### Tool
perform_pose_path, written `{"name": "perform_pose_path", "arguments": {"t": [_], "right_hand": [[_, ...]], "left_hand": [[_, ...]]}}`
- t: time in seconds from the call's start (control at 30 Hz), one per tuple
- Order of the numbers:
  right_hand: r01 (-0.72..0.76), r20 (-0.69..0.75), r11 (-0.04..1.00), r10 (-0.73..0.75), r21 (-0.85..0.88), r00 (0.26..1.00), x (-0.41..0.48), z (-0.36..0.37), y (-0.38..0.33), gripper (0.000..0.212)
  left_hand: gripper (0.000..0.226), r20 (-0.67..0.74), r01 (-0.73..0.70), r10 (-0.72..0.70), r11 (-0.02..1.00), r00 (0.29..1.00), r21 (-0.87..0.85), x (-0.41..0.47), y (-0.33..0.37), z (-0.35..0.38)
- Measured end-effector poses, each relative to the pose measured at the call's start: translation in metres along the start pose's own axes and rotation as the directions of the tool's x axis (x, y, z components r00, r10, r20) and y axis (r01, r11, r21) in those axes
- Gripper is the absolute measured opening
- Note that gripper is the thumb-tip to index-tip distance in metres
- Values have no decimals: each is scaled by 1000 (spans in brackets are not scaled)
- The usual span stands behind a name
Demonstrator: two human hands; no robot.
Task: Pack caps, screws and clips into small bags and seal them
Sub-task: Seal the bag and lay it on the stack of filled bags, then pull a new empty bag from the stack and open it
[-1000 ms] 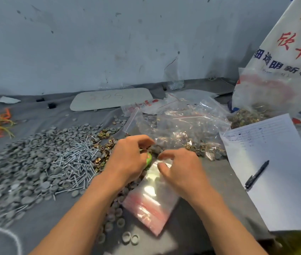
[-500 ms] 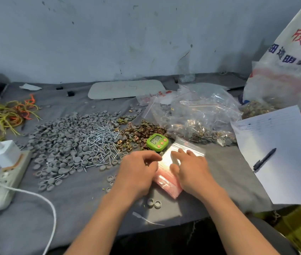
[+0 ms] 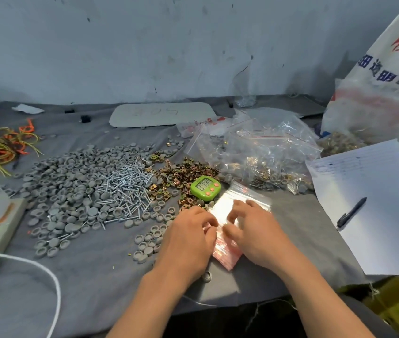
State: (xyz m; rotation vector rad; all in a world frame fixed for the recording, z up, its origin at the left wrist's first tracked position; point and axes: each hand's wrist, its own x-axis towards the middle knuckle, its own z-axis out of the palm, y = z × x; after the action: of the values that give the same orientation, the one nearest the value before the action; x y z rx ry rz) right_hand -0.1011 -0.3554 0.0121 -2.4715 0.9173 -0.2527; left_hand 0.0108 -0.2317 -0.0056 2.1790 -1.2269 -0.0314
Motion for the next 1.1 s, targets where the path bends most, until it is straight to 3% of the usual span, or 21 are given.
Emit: {"name": "perform_pose_path", "arguments": {"t": [0.07, 0.17, 0.27, 0.4, 0.47, 0.53, 0.57, 0.73, 0.8, 0.87, 0.97, 1.1], "right_hand": [[-72, -45, 993, 76, 88, 996, 2, -3, -1, 12], [-170, -161, 898, 254, 407, 954, 11, -5, -3, 22], [-137, -201, 759, 335, 637, 920, 17, -8, -8, 23], [-41, -296, 640, 411, 767, 862, 18, -7, -14, 48], [7, -275, 493, 474, 870, 837, 23, -9, -14, 45], [11, -157, 287, 491, 958, 857, 27, -13, -17, 45], [-23, -104, 256, 471, 966, 876, 28, -14, -19, 44], [-220, 83, 383, 343, 897, 936, 25, -8, -22, 23], [-209, 7, 628, 308, 750, 951, 23, -2, -20, 26], [-214, -49, 785, 297, 581, 954, 24, 3, -20, 24], [-243, 3, 762, 302, 601, 953, 23, 3, -17, 18], [-288, 73, 616, 349, 734, 934, 22, -1, -9, 18]], "left_hand": [[28, 0, -11, 11, 1000, 1000, -1, 0, -1, 2], [31, 7, -28, 28, 999, 1000, 32, 0, -2, 4], [31, 16, -32, 31, 997, 999, 67, 1, -2, 5], [33, 12, -42, 41, 996, 999, 81, 1, -3, 8], [33, 4, -49, 49, 995, 999, 83, 0, -2, 8], [34, 6, -56, 55, 994, 998, 89, 0, -1, 7], [34, 6, -63, 63, 994, 998, 86, 0, -1, 6], [24, -65, 4, -6, 1000, 998, -31, -2, 6, 0], [22, -218, 57, -105, 974, 970, -217, -5, 12, -4], [37, -257, 20, -78, 975, 963, -223, -6, 17, -6], [45, -168, -58, 51, 998, 984, -38, -7, 21, -5], [35, -102, -91, 87, 995, 991, -42, -8, 20, -1]]}}
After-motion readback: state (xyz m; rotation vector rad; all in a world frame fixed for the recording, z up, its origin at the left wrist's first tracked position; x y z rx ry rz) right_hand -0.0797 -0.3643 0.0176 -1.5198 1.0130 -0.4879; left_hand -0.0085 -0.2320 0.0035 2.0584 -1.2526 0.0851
